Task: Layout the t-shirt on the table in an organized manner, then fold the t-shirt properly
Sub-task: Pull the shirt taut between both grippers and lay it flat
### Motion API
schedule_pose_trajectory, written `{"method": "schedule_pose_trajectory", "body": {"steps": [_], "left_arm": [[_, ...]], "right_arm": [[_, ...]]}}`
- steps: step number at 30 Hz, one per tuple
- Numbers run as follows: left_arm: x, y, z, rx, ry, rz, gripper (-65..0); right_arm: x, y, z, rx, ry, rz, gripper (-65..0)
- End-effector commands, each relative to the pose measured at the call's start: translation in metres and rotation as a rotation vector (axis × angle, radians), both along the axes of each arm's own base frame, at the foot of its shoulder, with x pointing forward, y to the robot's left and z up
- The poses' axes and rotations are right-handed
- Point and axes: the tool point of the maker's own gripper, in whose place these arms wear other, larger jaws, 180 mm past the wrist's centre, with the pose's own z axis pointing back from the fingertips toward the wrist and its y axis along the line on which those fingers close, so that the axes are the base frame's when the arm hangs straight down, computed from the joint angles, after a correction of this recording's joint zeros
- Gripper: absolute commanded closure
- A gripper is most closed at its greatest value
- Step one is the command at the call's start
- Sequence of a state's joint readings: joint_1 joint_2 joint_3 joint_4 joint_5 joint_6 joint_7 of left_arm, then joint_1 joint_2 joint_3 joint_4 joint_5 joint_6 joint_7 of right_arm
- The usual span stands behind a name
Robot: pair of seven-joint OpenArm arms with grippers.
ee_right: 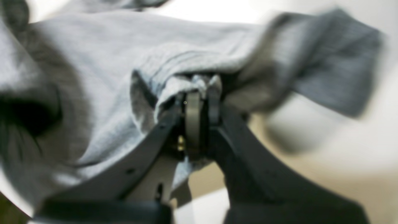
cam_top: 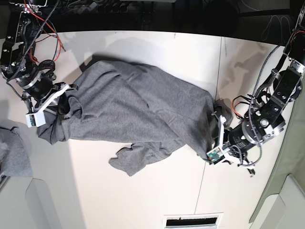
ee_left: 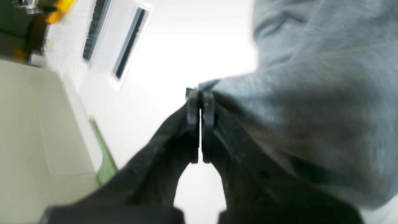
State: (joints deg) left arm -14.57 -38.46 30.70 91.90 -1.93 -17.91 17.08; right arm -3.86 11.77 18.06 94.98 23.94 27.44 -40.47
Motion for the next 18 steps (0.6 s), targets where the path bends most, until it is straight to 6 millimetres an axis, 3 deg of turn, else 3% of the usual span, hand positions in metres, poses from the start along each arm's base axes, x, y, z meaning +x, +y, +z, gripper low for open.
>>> {"method": "schedule_pose_trajectory", "body": {"steps": [1, 4, 9, 18], "left_arm": [[0.002, 0.006, 0.015, -0.012, -0.035, 0.003, 0.0], [-0.025, 0.011, 0.005, -0.037, 0.047, -0.035, 0.0], [-0.089, -0.005, -0.018, -0.115, 0.199, -0.121, 0.0], [-0.191, -0.030, -0.033, -0.170, 0.394, -0.277, 0.0]], "right_arm": [[0.008, -0.010, 0.016, 0.002, -0.050, -0.013, 0.0], [0.004, -0.041, 0.020, -0.017, -0.035, -0.068, 0.0], [-0.014, -0.084, 0.021, -0.033, 0.006, -0.165, 0.0], [-0.076, -0.103, -0.006, -0.006, 0.120, -0.205, 0.0]]}}
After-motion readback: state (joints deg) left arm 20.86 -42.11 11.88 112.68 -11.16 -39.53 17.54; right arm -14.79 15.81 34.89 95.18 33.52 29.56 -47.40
